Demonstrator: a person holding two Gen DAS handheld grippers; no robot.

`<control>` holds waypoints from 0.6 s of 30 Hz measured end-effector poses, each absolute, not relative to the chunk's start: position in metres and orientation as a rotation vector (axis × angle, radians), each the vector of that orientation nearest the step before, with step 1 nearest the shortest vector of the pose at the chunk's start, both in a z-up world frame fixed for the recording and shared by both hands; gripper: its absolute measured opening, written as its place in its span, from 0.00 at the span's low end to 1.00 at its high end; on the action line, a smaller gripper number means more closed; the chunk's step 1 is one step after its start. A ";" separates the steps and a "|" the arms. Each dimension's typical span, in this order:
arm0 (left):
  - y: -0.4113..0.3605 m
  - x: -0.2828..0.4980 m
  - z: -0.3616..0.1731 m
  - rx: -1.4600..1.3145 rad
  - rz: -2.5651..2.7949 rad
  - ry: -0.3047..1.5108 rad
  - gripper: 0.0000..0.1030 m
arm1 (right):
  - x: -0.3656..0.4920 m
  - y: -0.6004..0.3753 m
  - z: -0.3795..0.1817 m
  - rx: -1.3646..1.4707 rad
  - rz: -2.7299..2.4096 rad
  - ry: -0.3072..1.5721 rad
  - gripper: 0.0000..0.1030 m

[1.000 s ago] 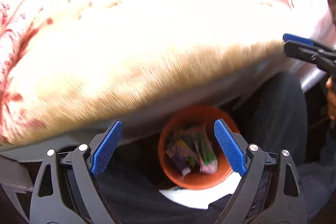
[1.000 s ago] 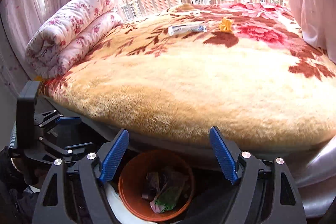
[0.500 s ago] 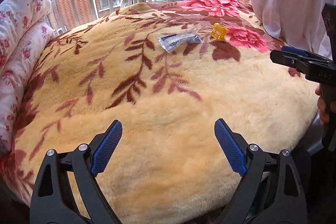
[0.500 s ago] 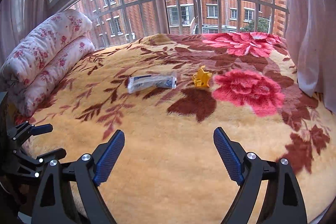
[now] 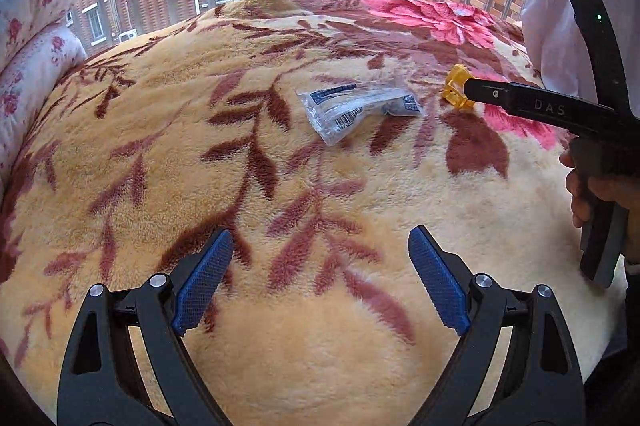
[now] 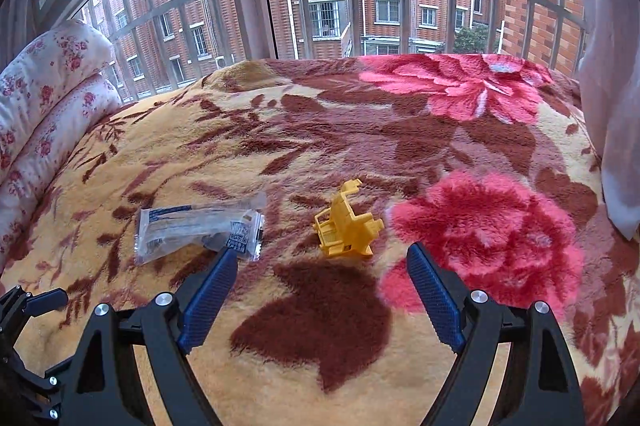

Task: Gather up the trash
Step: 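Move the right tool to the bed and grasp the yellow plastic piece, then grasp the clear plastic packet with the left tool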

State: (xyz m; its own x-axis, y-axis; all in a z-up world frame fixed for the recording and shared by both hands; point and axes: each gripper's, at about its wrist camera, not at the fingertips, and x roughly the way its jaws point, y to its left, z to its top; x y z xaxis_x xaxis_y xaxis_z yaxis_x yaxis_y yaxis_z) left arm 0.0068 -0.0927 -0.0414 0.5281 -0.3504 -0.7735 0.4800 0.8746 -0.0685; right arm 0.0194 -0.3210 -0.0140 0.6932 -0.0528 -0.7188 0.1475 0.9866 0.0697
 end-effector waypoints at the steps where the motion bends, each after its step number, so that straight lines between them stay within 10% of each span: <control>1: -0.094 0.010 -0.045 0.155 -0.499 0.900 0.85 | 0.026 -0.322 -0.017 0.123 -0.111 0.803 0.82; 18: -0.096 0.020 -0.064 0.146 -0.514 0.970 0.88 | 0.065 -0.335 -0.053 0.090 -0.187 0.864 0.33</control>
